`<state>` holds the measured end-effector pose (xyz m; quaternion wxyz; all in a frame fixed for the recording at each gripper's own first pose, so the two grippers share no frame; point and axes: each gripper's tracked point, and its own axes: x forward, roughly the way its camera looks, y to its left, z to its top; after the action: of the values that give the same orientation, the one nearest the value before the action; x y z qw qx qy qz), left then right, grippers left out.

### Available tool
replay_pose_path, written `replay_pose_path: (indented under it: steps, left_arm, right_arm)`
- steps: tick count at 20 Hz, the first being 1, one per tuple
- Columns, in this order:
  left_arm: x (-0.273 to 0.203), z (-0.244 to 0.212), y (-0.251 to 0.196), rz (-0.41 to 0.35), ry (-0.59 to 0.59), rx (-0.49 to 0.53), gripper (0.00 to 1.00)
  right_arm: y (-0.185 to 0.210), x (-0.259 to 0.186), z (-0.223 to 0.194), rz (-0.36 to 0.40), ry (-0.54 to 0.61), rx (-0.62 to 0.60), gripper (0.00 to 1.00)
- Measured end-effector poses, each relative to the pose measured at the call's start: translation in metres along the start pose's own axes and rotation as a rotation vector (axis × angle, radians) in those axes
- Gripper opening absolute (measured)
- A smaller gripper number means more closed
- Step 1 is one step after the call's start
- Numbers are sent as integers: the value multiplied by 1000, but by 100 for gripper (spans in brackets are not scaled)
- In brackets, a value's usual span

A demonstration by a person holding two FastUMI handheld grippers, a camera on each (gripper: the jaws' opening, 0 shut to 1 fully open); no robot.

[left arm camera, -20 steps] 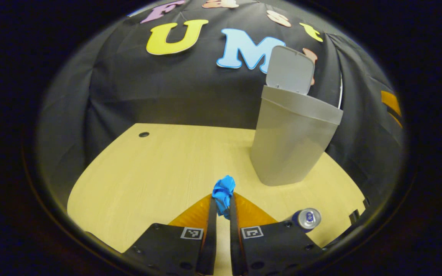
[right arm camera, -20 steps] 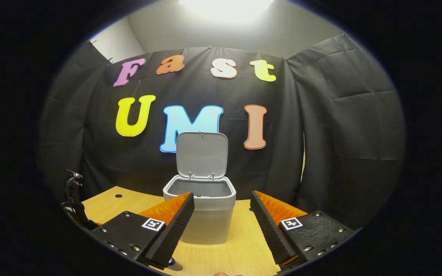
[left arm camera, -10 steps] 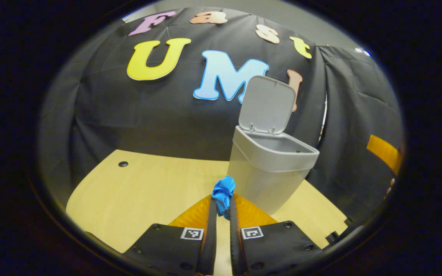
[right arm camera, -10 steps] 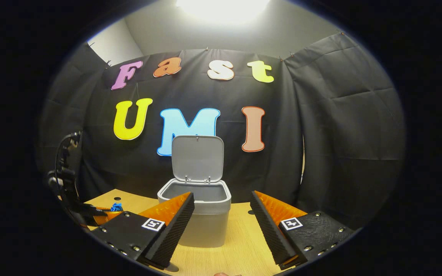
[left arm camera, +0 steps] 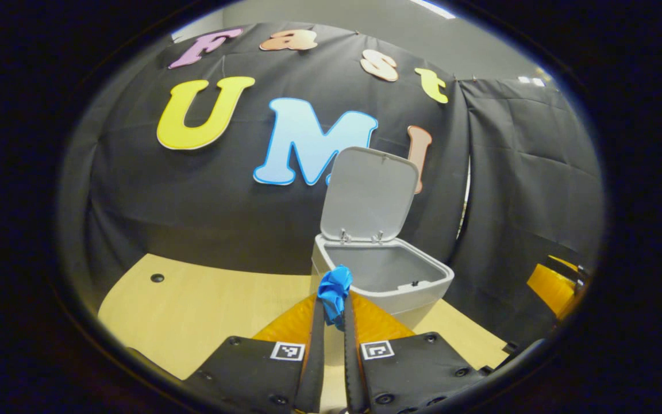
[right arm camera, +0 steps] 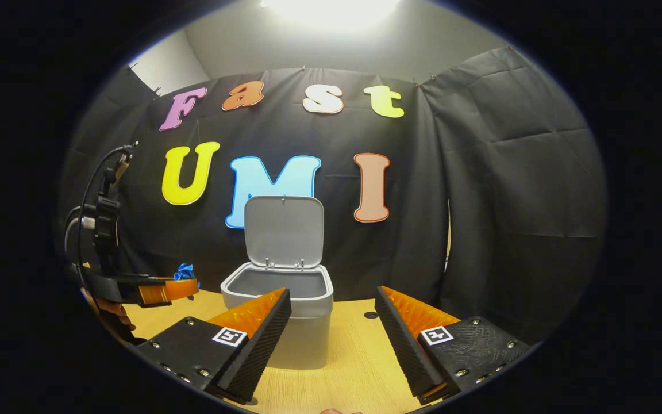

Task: Press the lid of the desktop garbage bin to open it, pick up the crumpled paper on the desktop and throw it into the bin, then pick up the pop can on the desktop and drop it into the bin, and finally close the garbage bin lid.

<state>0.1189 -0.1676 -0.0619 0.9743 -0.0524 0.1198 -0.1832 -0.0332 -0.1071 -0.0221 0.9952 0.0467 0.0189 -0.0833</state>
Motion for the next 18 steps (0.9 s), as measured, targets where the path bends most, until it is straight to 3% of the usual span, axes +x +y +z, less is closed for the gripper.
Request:
replay_pose_path:
  steps: [7, 12, 18]
  left_arm:
    - [41, 20, -37, -70, -30, 8, 24]
    - [71, 14, -42, -76, -9, 36, 22]
    - [91, 5, -53, -100, 18, 52, 29]
  right_arm:
    - [-12, -3, -6, -52, 19, -23, 94]
    - [-22, -6, -9, -98, 34, -30, 94]
    - [-28, -10, -12, -139, 49, -32, 94]
